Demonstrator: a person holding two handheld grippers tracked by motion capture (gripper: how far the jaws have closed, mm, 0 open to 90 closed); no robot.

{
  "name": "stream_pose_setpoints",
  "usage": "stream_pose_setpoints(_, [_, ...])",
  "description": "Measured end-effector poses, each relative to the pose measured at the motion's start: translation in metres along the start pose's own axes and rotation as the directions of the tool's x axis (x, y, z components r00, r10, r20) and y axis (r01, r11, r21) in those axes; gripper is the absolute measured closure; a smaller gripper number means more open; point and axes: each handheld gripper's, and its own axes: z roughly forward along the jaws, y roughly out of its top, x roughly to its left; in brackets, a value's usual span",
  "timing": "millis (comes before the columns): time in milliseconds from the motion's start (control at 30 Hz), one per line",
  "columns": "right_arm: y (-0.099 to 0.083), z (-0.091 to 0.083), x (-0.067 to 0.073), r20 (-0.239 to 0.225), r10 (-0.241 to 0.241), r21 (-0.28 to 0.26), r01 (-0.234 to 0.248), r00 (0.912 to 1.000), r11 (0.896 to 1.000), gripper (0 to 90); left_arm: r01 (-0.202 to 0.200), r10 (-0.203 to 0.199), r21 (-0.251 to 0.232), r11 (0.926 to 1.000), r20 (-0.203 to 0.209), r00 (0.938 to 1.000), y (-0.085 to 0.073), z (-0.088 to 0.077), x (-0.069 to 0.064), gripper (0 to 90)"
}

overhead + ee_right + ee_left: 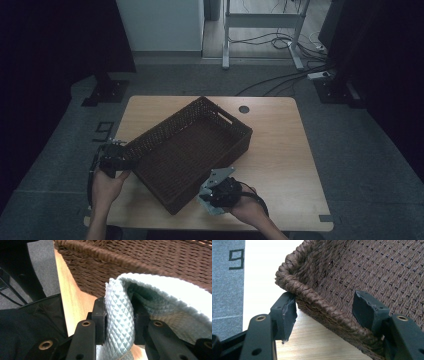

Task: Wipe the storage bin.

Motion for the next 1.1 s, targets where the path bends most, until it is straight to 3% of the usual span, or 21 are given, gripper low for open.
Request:
stream_pose_setpoints(400, [-0.017,-0.031,-0.021,0.081,0.059,0.008,-0.06,0.995,0.998,69.3,0.003,-0.003,-0.002,1.0,0.001,1.0,0.0,0.0,0.0,36.4])
stream_pose_setpoints(633, [-0.033,-0.057,-0.041,0.166,0.111,-0.007,-0.111,0.9799,0.994,69.4,0.003,-0.003,-0.002,1.0,0.001,1.0,0.0,0.0,0.0,36.3])
stream_pose_setpoints(833, [-0.05,-0.081,-0.059,0.229,0.17,-0.026,-0.168,0.9585,0.985,69.4,0.004,-0.004,-0.003,1.0,0.001,1.0,0.0,0.0,0.0,36.4])
stream_pose_setpoints(867, [-0.05,-0.081,-0.059,0.229,0.17,-0.026,-0.168,0.9585,0.985,69.4,0.004,-0.004,-0.003,1.0,0.001,1.0,0.0,0.0,0.0,36.4])
stream_pose_setpoints(933, [-0.057,-0.089,-0.065,0.255,0.19,-0.032,-0.188,0.9482,0.982,69.3,0.004,-0.004,-0.003,1.0,0.001,1.0,0.0,0.0,0.0,36.3])
stream_pose_setpoints(1000, [-0.059,-0.091,-0.066,0.258,0.194,-0.033,-0.193,0.9463,0.981,69.4,0.004,-0.004,-0.003,1.0,0.001,1.0,0.0,0.0,0.0,36.3])
stream_pose_setpoints(1100, [-0.067,-0.1,-0.074,0.272,0.223,-0.042,-0.22,0.936,0.975,69.3,0.004,-0.004,-0.003,1.0,0.001,1.0,0.0,0.0,0.0,36.3])
